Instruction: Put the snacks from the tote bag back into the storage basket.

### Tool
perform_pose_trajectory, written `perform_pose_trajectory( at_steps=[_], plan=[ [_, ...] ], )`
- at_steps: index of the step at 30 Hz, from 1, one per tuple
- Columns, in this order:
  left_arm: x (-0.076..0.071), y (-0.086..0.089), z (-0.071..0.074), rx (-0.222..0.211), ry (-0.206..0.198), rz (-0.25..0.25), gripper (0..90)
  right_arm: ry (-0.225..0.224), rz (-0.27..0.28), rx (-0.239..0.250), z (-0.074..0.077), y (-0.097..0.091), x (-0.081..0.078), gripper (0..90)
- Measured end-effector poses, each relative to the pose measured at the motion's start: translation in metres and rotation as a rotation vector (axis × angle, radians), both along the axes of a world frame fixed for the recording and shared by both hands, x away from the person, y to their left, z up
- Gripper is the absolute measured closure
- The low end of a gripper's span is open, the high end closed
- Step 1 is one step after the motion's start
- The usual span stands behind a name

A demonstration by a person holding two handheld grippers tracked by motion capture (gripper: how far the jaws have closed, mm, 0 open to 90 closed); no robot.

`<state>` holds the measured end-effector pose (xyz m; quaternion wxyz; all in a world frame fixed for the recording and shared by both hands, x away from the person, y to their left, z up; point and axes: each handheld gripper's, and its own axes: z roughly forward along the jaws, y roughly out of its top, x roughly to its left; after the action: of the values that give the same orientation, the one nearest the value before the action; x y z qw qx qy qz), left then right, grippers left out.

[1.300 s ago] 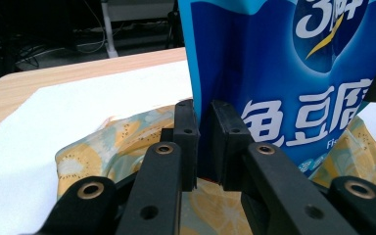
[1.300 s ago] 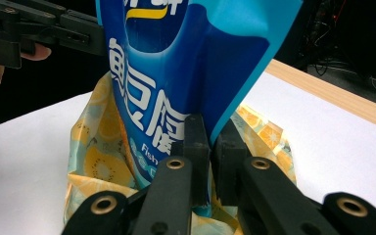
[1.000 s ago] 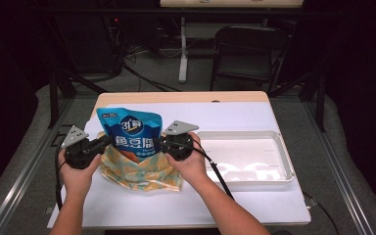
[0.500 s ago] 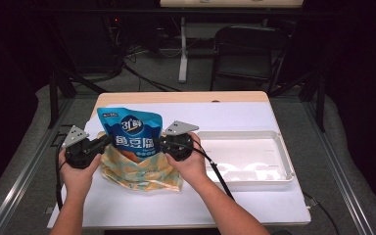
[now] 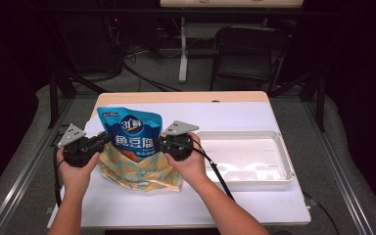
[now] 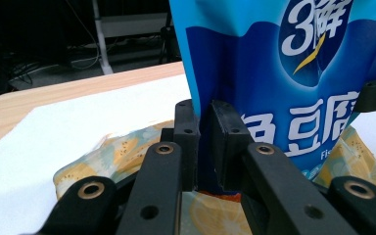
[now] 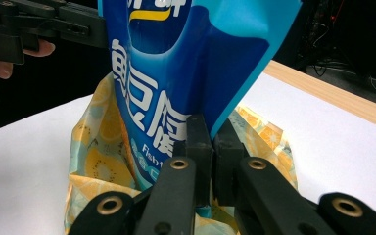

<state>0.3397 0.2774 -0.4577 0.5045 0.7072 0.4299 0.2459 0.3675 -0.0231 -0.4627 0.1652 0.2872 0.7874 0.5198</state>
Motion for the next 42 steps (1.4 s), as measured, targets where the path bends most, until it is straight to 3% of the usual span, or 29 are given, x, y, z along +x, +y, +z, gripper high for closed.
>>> perform_pose_trajectory(
  at_steps=[14, 22, 26, 42],
  plan=[
    [0.002, -0.001, 0.0, -0.001, -0.009, -0.002, 84.8, 0.009, -0.002, 0.01, 0.0, 0.0, 0.001, 89.0],
    [0.002, -0.005, 0.003, 0.035, -0.016, -0.001, 87.2, -0.004, -0.009, 0.005, 0.001, 0.0, 0.001, 89.6],
    [0.003, -0.005, 0.005, 0.032, -0.02, 0.002, 87.3, -0.011, -0.011, 0.013, 0.003, -0.001, 0.001, 89.7],
    [0.0, -0.005, 0.023, 0.019, -0.06, 0.0, 87.8, -0.034, -0.012, 0.018, 0.019, -0.001, 0.0, 89.8]
  ],
)
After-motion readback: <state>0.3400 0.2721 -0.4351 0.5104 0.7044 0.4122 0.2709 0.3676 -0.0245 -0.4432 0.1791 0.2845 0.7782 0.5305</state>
